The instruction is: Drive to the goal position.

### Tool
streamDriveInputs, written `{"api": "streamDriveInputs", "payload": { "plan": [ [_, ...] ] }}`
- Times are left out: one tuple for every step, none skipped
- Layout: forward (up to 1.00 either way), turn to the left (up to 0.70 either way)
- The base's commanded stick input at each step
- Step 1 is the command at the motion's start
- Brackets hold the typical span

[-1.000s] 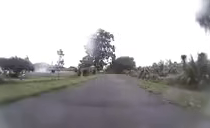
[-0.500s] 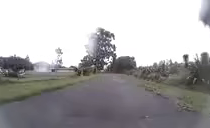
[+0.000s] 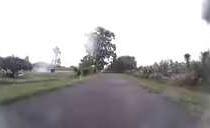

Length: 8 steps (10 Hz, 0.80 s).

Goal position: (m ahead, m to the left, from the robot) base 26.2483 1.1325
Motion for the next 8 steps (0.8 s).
{"api": "streamDriveInputs", "payload": {
  "plan": [
    [0.85,0.00],
    [0.85,0.00],
    [0.85,0.00],
    [0.85,0.00],
    [0.85,0.00],
    [0.85,0.00],
    [0.85,0.00],
    [0.85,0.00]
  ]
}}
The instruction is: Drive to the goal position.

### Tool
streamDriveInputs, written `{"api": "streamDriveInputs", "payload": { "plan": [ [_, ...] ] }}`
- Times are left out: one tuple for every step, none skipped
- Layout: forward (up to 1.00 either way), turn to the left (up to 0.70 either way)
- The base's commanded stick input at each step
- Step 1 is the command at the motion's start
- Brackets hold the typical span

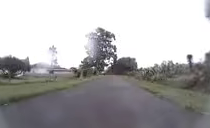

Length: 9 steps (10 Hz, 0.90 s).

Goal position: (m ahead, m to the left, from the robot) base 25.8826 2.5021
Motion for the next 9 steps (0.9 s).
{"api": "streamDriveInputs", "payload": {
  "plan": [
    [0.85,0.00],
    [0.85,0.00],
    [0.85,0.00],
    [0.85,0.00],
    [0.85,0.00],
    [0.85,0.00],
    [0.85,0.00],
    [0.85,0.00],
    [0.85,0.00]
  ]
}}
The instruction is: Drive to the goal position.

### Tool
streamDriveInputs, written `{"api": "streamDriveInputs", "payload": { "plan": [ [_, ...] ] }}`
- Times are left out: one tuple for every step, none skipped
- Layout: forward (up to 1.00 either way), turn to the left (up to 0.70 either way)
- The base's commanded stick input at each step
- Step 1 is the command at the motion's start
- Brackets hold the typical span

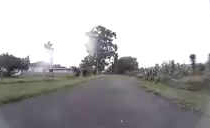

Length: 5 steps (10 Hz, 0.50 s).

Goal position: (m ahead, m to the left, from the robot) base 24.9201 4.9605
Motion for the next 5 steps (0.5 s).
{"api": "streamDriveInputs", "payload": {
  "plan": [
    [0.85,0.00],
    [0.85,0.00],
    [0.85,0.00],
    [0.85,0.00],
    [0.85,0.00]
  ]
}}
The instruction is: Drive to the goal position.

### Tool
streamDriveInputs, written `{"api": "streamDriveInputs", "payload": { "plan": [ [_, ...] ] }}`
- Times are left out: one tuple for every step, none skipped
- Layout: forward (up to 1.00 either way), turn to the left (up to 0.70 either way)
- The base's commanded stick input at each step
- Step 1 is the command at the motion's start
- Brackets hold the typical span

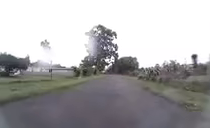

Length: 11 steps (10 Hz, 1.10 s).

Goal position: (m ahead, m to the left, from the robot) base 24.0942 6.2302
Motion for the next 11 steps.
{"api": "streamDriveInputs", "payload": {
  "plan": [
    [0.85,0.00],
    [0.85,0.00],
    [0.85,0.00],
    [0.85,0.00],
    [0.85,0.00],
    [0.85,0.00],
    [0.85,0.00],
    [0.85,0.00],
    [0.85,0.00],
    [0.85,-0.07],
    [0.85,-0.27]
  ]
}}
